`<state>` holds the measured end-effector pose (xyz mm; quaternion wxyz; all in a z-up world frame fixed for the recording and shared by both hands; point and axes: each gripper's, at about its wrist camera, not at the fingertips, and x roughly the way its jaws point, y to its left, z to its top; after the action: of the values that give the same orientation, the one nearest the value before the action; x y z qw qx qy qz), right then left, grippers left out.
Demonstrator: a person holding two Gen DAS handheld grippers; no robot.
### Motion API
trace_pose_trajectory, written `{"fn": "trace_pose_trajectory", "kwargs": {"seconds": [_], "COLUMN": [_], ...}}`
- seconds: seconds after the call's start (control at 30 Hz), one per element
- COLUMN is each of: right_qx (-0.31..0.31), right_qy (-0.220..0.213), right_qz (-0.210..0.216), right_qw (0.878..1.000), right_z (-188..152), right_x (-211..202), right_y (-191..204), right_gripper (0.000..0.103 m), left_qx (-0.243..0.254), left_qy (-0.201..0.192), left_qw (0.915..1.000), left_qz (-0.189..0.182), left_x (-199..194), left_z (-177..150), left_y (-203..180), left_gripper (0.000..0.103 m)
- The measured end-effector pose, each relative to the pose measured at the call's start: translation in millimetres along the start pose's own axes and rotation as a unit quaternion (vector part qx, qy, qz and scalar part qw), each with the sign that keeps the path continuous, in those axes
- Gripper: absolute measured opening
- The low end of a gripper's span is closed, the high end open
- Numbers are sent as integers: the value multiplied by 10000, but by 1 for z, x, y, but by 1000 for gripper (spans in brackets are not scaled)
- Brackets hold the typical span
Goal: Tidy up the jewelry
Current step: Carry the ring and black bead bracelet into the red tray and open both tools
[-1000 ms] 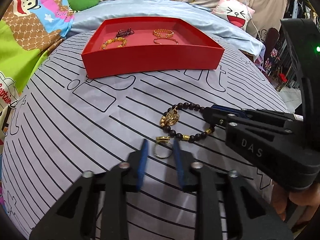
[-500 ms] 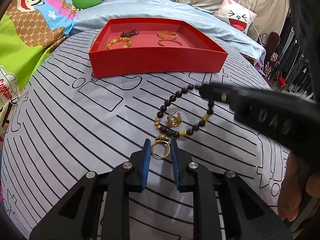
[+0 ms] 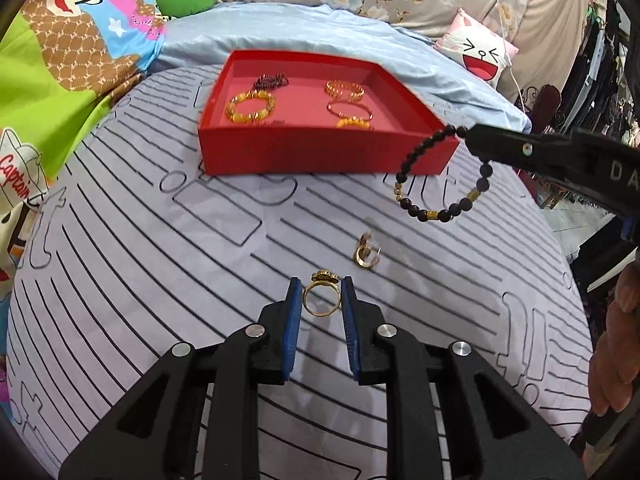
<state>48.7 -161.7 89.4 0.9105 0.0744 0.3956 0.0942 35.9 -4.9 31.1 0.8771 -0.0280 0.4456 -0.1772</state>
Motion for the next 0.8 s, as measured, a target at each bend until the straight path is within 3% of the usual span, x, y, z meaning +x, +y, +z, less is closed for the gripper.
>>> {"fn": "trace_pose_trajectory", "kwargs": {"seconds": [0.4,0.57,0.8], "right_qx": [-76,-30,-115], "right_qy": [-214,-212,-108], "right_qz": [-109,-64,-90], "right_qw": [9997,9997,9998], "right_z": [46,75,122], "right_x": [9,32,79], "right_y": [-11,-16,-15], "right_gripper": [8,8,8], "left_qx": [77,206,450], "left_qy": [-354,-516,-443], "left_qw": [9993,9985,9980], "left_qz": [-27,-22,-13], "left_x": [-2,12,50], "left_z": [75,119,170], "left_y": [5,7,4], "left_gripper": [19,19,19]}}
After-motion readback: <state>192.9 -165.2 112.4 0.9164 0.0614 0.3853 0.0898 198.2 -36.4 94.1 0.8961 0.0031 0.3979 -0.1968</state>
